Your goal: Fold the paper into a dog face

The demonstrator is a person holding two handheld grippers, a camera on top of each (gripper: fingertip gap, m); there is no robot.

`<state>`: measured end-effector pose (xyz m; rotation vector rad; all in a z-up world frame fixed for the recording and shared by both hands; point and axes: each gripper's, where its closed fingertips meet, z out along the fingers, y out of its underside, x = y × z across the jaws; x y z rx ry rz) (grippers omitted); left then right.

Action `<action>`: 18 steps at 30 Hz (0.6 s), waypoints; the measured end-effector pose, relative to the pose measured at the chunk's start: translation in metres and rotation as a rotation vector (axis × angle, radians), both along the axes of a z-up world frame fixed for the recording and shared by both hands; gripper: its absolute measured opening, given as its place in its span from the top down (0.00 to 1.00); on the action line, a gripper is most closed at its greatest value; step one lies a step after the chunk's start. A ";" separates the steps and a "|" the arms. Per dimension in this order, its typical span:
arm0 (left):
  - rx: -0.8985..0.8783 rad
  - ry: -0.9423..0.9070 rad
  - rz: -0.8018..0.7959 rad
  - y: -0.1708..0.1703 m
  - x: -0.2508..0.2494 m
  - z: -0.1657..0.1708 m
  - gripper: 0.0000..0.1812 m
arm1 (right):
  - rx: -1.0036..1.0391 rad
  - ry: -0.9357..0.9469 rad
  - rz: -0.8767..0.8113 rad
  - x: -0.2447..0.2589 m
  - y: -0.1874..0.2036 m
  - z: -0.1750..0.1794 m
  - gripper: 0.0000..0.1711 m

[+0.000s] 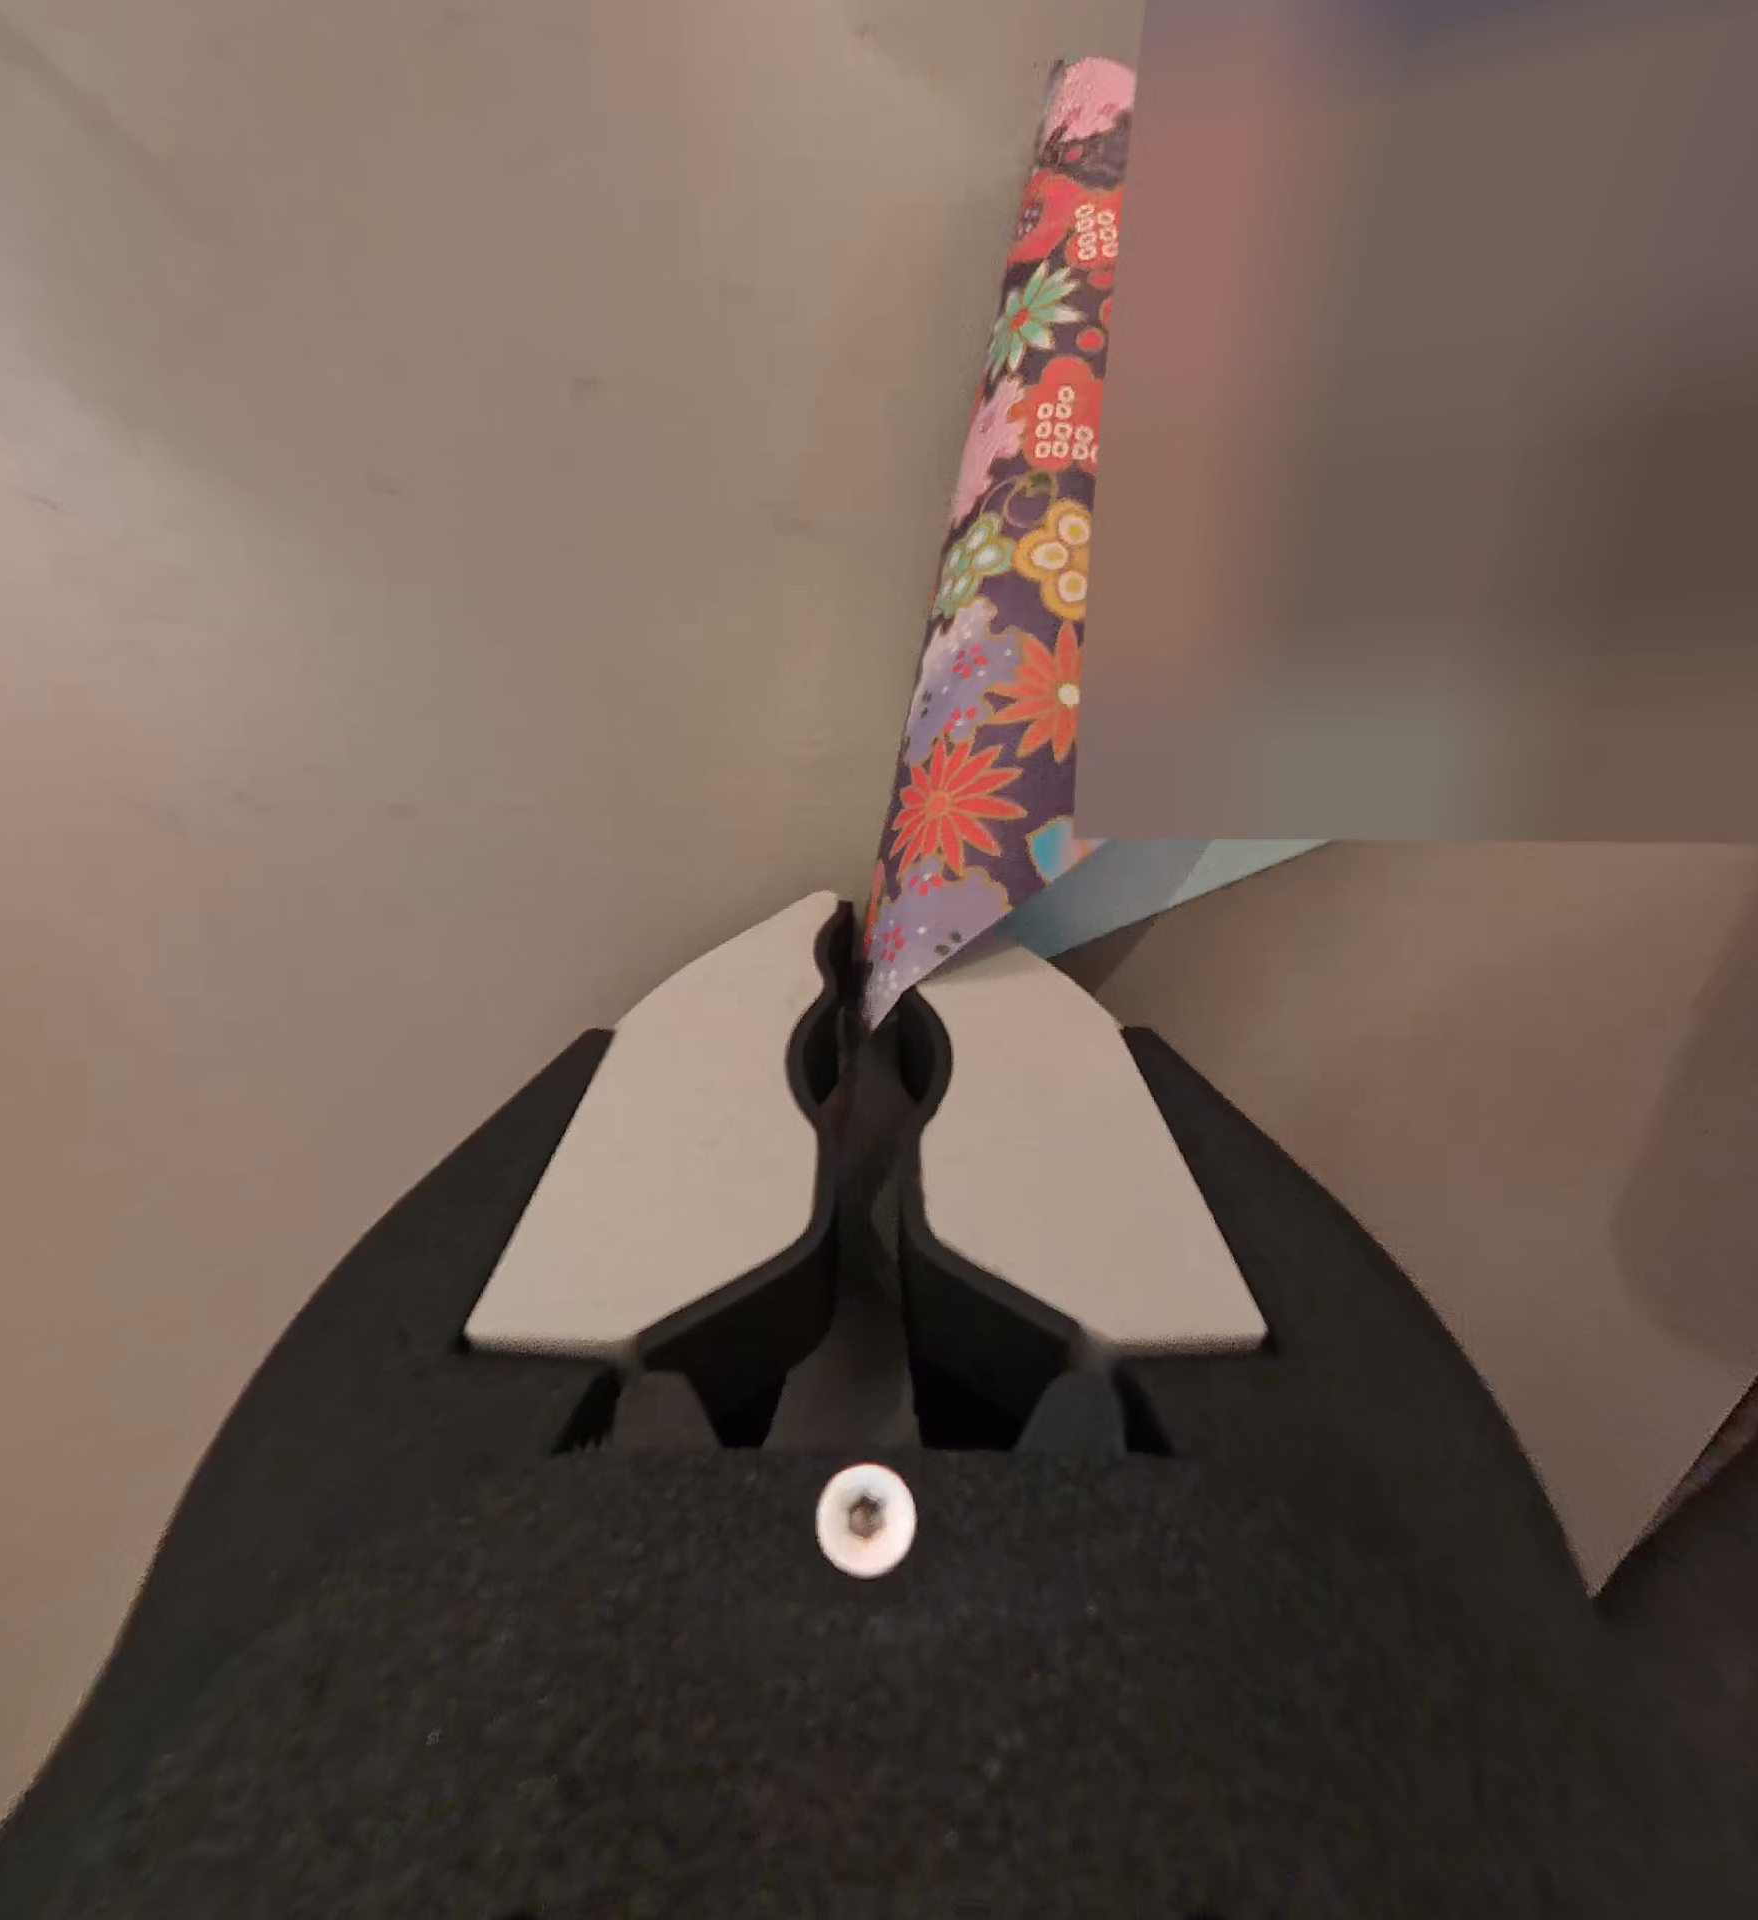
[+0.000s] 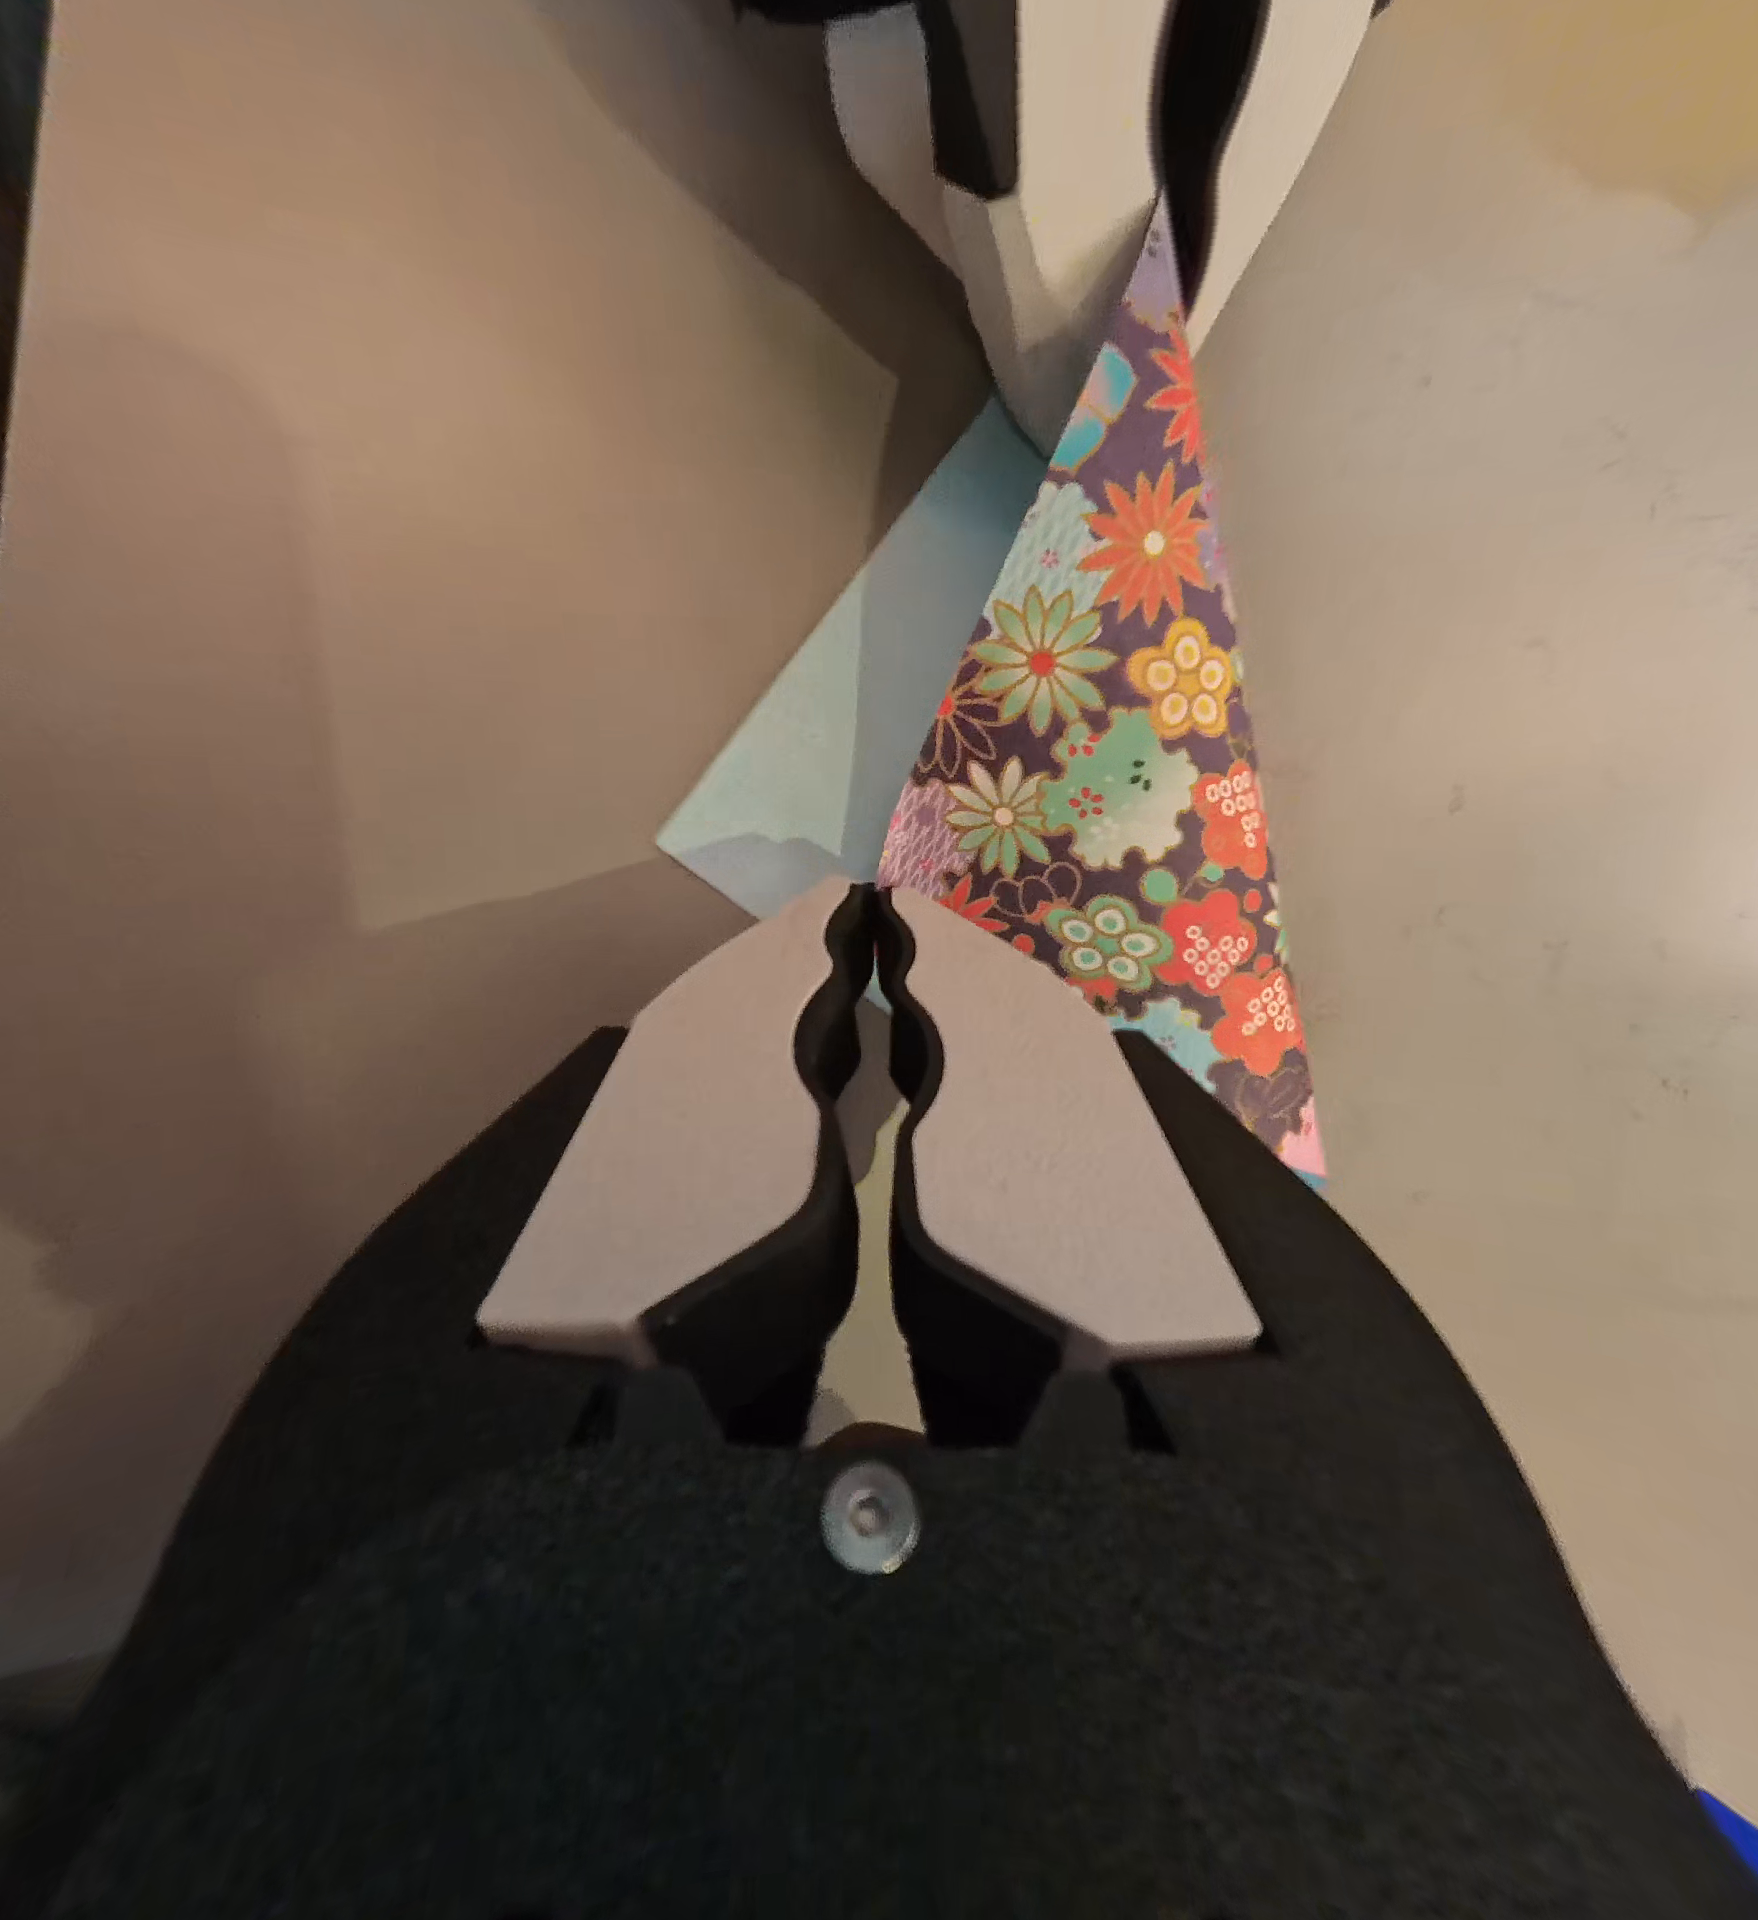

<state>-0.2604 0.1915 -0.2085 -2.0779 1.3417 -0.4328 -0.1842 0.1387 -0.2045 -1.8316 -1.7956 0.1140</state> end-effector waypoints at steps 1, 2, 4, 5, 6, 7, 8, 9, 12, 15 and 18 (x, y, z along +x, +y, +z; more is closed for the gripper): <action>0.007 0.004 0.000 -0.001 -0.001 0.000 0.95 | -0.006 -0.005 -0.002 0.000 -0.001 -0.001 1.00; 0.007 0.003 0.003 -0.001 -0.002 0.000 0.94 | -0.008 -0.010 -0.004 0.000 -0.001 -0.002 1.00; -0.006 -0.007 0.008 -0.003 -0.003 -0.001 0.94 | -0.012 -0.024 -0.014 0.001 0.000 -0.006 1.00; -0.008 -0.010 0.012 -0.003 -0.004 -0.001 0.95 | -0.010 -0.017 -0.018 0.000 0.001 -0.006 1.00; -0.009 -0.011 0.016 -0.003 -0.004 -0.001 0.95 | -0.013 -0.016 -0.023 0.000 0.001 -0.006 1.00; -0.010 -0.011 0.021 -0.004 -0.005 -0.001 0.95 | -0.009 -0.021 -0.030 0.000 0.003 -0.006 1.00; -0.014 -0.012 0.025 -0.004 -0.006 -0.001 0.95 | 0.007 -0.031 -0.038 0.002 0.006 -0.006 1.00; -0.020 -0.015 0.026 -0.006 -0.007 -0.001 0.94 | 0.033 -0.045 -0.047 0.004 0.010 -0.006 1.00; -0.048 -0.032 0.020 -0.015 -0.008 0.000 0.92 | 0.089 -0.078 -0.046 0.009 0.020 -0.005 1.00; -0.095 -0.068 -0.006 -0.025 -0.005 0.001 0.91 | 0.170 -0.098 -0.015 0.011 0.032 -0.005 1.00; -0.131 -0.094 -0.035 -0.032 0.000 0.004 0.89 | 0.209 -0.108 -0.023 0.013 0.044 -0.005 1.00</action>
